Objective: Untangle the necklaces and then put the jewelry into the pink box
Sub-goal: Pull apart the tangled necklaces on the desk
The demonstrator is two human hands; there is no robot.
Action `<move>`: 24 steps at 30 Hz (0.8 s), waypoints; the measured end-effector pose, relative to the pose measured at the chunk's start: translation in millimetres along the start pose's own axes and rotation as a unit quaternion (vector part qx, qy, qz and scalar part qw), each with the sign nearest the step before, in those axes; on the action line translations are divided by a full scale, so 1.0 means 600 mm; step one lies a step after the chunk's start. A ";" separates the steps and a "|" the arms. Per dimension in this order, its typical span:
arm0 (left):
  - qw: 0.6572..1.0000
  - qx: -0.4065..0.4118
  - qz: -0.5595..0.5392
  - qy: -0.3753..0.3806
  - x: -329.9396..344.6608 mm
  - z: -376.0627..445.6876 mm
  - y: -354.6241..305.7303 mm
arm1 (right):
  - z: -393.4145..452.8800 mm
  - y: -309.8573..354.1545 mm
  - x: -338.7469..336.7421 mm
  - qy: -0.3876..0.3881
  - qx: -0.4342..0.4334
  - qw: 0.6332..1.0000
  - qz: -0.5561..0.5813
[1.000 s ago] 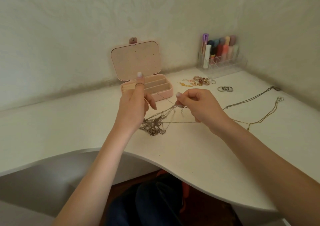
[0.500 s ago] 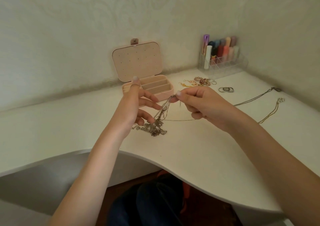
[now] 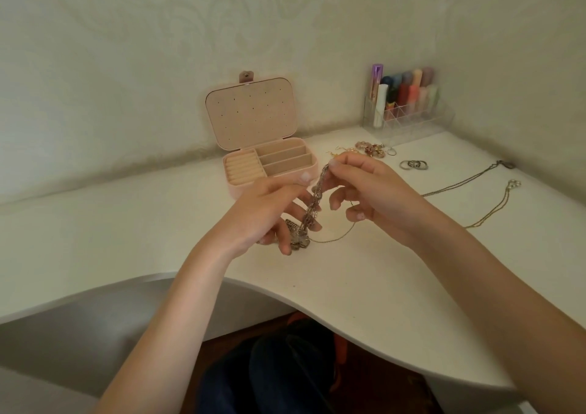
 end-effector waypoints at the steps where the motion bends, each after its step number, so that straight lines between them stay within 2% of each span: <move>1: 1.000 0.003 0.003 0.004 0.001 0.000 0.000 | 0.000 -0.001 -0.001 -0.006 0.004 1.000 -0.006; 9: 0.999 0.016 -0.045 0.015 0.007 0.004 0.007 | 0.003 -0.017 -0.007 -0.022 0.027 0.999 -0.017; 13: 0.996 0.009 -0.083 0.025 0.014 0.008 0.018 | 0.008 -0.022 -0.018 -0.047 0.007 0.989 -0.137; 18: 0.989 0.005 -0.146 -0.002 0.015 0.011 0.035 | 0.009 -0.016 -0.019 -0.068 -0.089 0.940 -0.323; 20: 0.984 0.007 -0.175 -0.022 0.012 0.010 0.041 | 0.007 -0.007 -0.017 -0.065 -0.088 0.938 -0.329; 24: 0.976 0.014 -0.212 -0.052 0.010 0.009 0.047 | 0.002 -0.006 0.005 -0.008 -0.093 0.957 -0.276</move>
Point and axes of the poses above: each hand's wrist, its own z-axis towards the middle knuckle, its own x-axis out of the palm, y = z × x, the point moved 6 cm from there along z, towards the middle knuckle, and after that the axes turned 11 degrees about -x, right-handed, at the moved point
